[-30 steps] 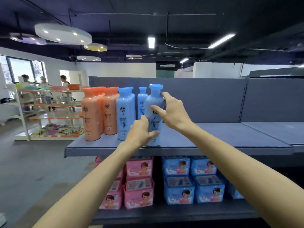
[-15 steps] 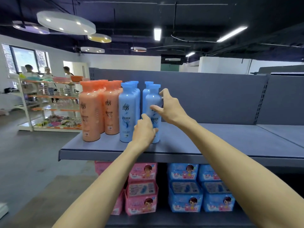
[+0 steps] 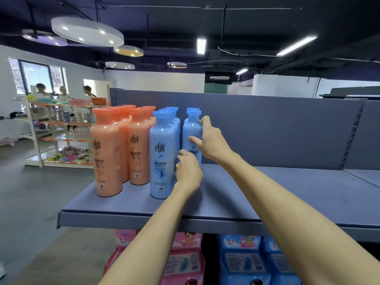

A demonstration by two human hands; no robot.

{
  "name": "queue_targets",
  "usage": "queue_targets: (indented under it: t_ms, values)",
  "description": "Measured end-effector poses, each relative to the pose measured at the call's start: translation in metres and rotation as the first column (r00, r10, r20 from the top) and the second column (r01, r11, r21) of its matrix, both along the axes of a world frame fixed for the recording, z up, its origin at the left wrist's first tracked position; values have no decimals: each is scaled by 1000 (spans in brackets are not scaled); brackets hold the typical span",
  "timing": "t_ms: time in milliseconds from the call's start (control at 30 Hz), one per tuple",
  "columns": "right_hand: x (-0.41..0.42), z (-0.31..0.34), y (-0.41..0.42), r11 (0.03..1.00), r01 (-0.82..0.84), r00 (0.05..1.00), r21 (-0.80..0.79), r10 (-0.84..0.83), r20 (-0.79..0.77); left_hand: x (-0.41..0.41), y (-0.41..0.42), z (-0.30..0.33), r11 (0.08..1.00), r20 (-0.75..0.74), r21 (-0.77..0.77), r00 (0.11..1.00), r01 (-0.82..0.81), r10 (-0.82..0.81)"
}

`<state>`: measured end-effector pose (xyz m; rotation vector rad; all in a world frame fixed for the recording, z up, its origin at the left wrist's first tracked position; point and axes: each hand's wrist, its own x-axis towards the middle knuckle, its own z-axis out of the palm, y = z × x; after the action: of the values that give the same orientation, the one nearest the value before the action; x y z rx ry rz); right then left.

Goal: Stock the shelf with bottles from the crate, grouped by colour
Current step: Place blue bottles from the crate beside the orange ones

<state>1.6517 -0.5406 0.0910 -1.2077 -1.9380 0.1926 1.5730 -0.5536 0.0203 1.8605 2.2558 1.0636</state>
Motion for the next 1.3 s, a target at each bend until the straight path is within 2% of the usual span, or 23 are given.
queue_targets:
  t_ms: [133,300,600,733,933,1067,1200,1300]
  values:
    - [-5,0,18,1000,8,1000,-4,-7,4,-2,19,0,1000,31,-7,999,-9,9]
    - [-4,-2,34,1000,8,1000,11,-8,16,-1,37,-3,998,-9,-7,998,-55,55]
    - [-5,-1,33,1000,9,999,10,-9,32,-3,33,-6,999,-14,19,999,-43,44]
    - [-10,3,25,998,43,998,-38,-41,53,-1,17,-6,1000,84,16,996,6,-7]
    - [-5,10,-11,986,123,986,-112,-108,125,-2,-40,-6,985,79,-19,982,172,-170]
    - [21,1,-73,993,113,985,-42,-107,132,-17,-108,0,963,-6,75,966,257,-257]
    - [66,-56,-153,997,66,997,50,-68,47,-24,-188,-37,971,-164,195,981,140,-108]
    - [84,-94,-184,997,65,997,30,-66,31,-10,-211,-64,963,-239,214,964,166,-113]
